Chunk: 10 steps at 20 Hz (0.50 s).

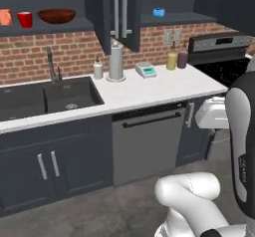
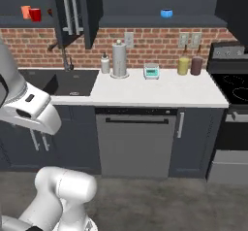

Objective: Gather all objects into one cabinet and sort the glasses and bowls to opposite sides.

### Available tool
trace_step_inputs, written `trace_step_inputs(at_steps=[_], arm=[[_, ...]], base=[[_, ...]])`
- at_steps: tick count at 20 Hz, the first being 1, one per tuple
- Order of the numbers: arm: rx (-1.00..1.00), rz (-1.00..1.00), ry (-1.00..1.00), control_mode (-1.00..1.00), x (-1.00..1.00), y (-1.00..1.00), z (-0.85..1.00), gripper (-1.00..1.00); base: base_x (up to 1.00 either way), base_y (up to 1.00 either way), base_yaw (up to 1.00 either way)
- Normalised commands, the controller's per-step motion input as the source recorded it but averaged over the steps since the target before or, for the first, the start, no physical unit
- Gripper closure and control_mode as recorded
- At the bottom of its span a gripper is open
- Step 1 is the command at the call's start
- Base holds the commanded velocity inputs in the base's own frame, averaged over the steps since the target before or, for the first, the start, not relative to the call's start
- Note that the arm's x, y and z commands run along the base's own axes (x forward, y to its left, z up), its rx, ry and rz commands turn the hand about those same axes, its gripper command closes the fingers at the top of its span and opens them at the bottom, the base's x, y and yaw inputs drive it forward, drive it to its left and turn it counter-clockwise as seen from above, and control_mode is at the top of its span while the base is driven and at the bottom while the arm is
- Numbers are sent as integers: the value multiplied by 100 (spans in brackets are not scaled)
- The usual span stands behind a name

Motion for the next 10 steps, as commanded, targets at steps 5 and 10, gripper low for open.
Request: trace_step_inputs(at_steps=[5,10], arm=[[0,0,0,100,0,0,0,-100],[0,0,0,100,0,0,0,-100]], base=[[30,-96,42],[44,-92,23]])
